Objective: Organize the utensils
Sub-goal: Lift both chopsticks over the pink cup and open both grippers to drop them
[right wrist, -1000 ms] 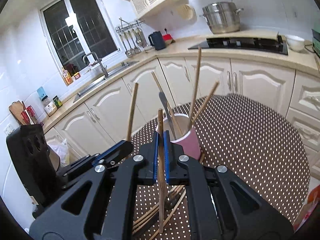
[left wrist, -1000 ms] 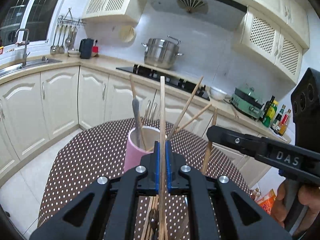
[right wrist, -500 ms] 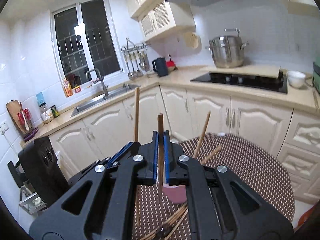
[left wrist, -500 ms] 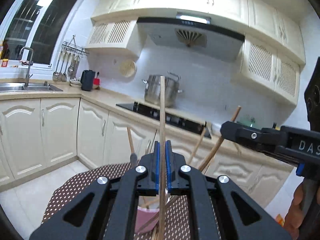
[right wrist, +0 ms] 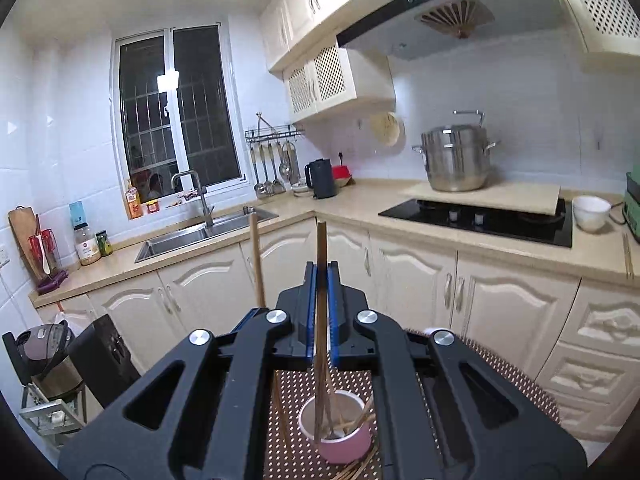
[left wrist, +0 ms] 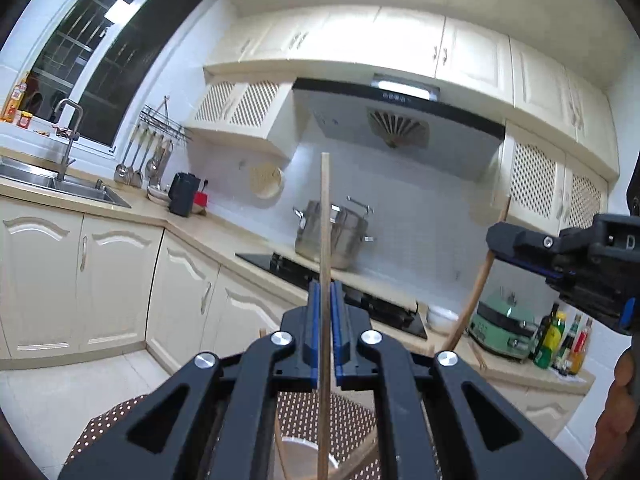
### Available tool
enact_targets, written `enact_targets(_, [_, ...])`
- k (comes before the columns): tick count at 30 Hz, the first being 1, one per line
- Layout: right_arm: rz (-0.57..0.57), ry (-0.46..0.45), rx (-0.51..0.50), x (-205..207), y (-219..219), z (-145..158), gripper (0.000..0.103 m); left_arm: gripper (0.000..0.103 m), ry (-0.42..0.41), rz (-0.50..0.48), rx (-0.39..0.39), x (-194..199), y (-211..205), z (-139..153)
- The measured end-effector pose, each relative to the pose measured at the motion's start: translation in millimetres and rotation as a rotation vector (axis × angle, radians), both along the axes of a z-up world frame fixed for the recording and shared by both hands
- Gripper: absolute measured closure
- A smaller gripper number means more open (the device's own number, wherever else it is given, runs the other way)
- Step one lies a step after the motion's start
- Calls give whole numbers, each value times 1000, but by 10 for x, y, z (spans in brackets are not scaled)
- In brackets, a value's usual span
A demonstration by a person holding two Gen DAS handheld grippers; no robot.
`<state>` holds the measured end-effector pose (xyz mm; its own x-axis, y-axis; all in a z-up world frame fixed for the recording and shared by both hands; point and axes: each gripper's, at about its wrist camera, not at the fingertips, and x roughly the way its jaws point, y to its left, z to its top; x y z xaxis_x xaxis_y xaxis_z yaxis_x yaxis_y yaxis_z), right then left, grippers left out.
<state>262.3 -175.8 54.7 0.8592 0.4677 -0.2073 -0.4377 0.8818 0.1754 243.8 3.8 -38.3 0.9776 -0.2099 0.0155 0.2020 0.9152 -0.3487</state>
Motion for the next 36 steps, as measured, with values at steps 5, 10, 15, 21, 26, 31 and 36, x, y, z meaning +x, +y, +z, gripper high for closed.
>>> enact_targets(5, [-8,-5,-11,118,25,-6,97,97,-32,21,2,69,-41,6])
enact_targets(10, [1,36,-21,238,28,-172,97,97,-31,45,35,190,-130,-108])
enact_targets(15, [21,102,-33,339,28,-376,97,97,-6,61,33,286,-112,-252])
enact_targets(21, [38,144,-48,385,83,-567,97,97,-8,66,35,266,-79,-287])
enact_targets(26, [45,165,-45,408,90,-631,97,97,-33,53,55,240,-103,-212])
enact_targets(31, [46,192,-59,432,112,-733,97,97,-16,54,55,260,-99,-268])
enact_targets(36, [40,219,-59,464,94,-881,97,97,-3,25,42,264,-61,-257])
